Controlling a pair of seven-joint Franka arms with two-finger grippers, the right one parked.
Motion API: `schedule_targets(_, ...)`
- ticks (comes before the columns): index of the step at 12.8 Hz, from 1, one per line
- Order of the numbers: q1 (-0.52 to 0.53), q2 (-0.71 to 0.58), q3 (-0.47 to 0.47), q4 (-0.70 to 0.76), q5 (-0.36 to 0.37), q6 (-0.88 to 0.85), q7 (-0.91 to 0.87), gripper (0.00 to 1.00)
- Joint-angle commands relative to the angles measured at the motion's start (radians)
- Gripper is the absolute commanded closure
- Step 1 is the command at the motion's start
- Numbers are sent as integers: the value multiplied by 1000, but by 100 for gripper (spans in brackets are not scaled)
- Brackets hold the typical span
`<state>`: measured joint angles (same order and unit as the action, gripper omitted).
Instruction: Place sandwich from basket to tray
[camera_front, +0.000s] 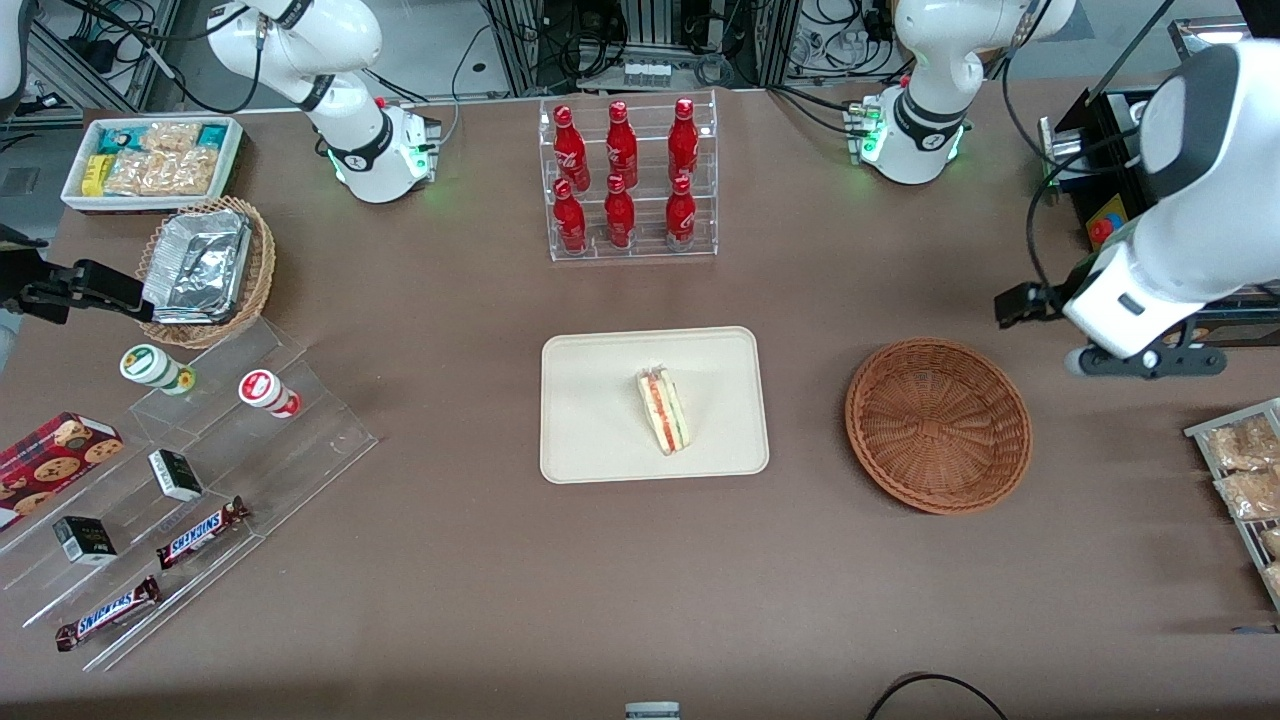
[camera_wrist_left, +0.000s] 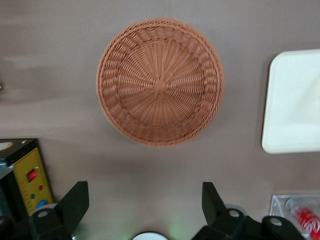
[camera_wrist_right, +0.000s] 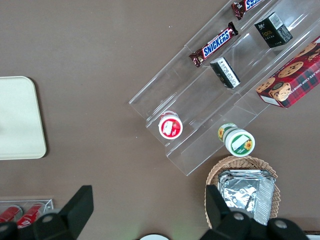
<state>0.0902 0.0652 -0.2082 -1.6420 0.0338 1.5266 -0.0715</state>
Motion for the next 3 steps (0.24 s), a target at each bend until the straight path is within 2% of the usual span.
schedule_targets(1,31,-64,-11,-16,-15,-39,49,0)
schedule_targets(3,32,-74,-10,-9,-15,-43,50,0)
